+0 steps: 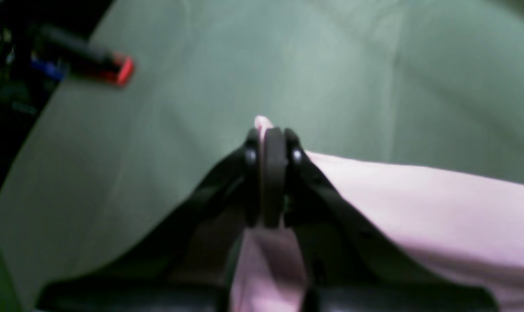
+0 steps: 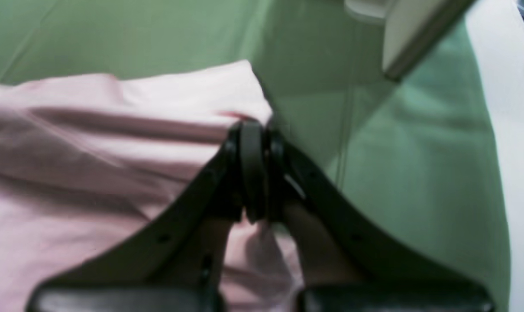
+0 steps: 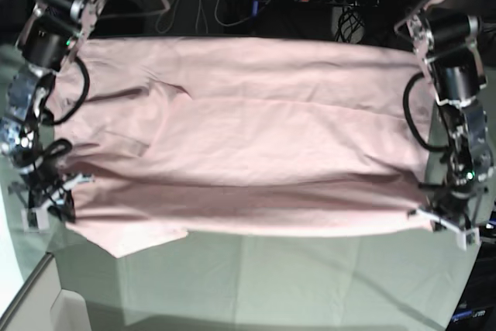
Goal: Layout the t-shirt on the table in an organized manner, then fold the t-shirt properly
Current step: 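Fold the grasped edge over with both grippers onto the folded strip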
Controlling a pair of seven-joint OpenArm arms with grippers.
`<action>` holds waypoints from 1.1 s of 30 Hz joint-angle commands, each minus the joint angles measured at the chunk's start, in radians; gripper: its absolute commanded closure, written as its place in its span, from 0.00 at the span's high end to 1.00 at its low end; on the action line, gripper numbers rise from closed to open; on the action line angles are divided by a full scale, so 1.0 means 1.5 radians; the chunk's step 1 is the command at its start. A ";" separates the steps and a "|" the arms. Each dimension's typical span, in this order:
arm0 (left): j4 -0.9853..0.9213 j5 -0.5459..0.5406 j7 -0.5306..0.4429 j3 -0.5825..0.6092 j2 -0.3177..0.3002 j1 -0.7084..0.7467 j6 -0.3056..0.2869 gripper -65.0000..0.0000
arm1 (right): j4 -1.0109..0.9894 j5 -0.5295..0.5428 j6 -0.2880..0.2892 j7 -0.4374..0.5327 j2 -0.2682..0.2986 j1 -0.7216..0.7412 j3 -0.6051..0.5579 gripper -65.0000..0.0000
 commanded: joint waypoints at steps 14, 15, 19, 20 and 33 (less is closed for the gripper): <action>0.121 -0.006 -0.019 -0.084 0.020 0.108 0.001 0.00 | 0.062 0.114 -0.001 0.028 0.012 -0.136 0.036 0.00; 0.138 -0.006 -0.019 -0.084 0.025 0.123 0.001 0.00 | 0.063 0.128 -0.001 0.028 0.015 -0.149 0.038 0.00; 0.201 -0.006 -0.019 -0.083 0.040 0.175 0.001 0.00 | 0.075 0.171 -0.001 0.028 0.031 -0.183 0.039 0.00; 0.221 -0.006 -0.019 -0.084 0.050 0.186 0.001 0.00 | 0.082 0.177 -0.001 0.028 0.033 -0.194 0.039 0.00; 0.379 -0.006 -0.020 -0.085 0.083 0.354 0.001 0.00 | 0.140 0.205 -0.001 0.028 0.029 -0.289 0.040 0.00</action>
